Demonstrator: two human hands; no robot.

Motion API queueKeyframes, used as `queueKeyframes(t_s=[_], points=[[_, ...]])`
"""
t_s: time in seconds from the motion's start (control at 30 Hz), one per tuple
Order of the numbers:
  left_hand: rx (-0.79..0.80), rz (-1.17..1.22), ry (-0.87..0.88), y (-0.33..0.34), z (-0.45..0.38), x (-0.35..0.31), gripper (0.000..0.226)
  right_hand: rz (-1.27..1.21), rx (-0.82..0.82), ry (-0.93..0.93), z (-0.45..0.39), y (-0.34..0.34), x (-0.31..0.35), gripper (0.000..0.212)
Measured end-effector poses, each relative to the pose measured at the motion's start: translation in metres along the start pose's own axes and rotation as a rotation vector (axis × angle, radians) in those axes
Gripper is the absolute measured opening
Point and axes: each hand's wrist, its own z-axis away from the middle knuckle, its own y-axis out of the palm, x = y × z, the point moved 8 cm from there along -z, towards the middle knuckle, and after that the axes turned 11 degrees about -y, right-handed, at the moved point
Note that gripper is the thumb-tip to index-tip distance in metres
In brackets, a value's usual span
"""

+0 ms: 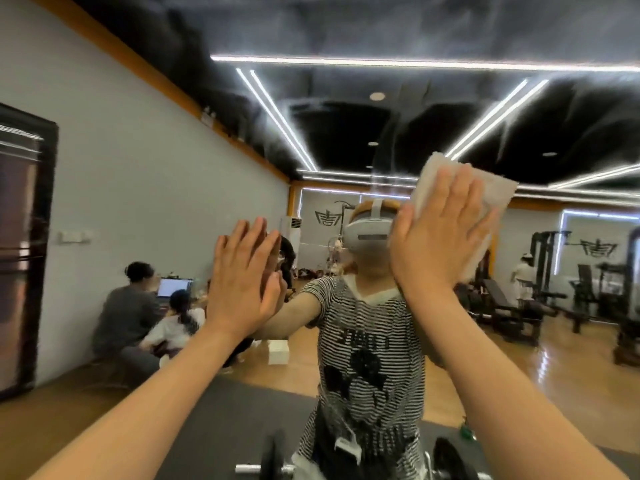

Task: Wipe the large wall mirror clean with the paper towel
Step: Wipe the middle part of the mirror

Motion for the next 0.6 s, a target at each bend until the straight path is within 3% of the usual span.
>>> queueKeyframes(t_s=[0.17,0.33,0.6], points=[[-0.015,-0.002,0.012,0.000,0.000,0.001,0.062,0.008,0.068,-0.261,0.008,0.027,0.085,0.066],[-0.010,-0.027,0.013,0.002,-0.001,0.002,0.062,0.044,0.074,-0.394,0.009,0.031,0.076,0.061],[0.001,-0.022,0.010,0.001,0.000,0.001,0.062,0.024,0.020,-0.110,0.003,-0.005,-0.034,0.063]])
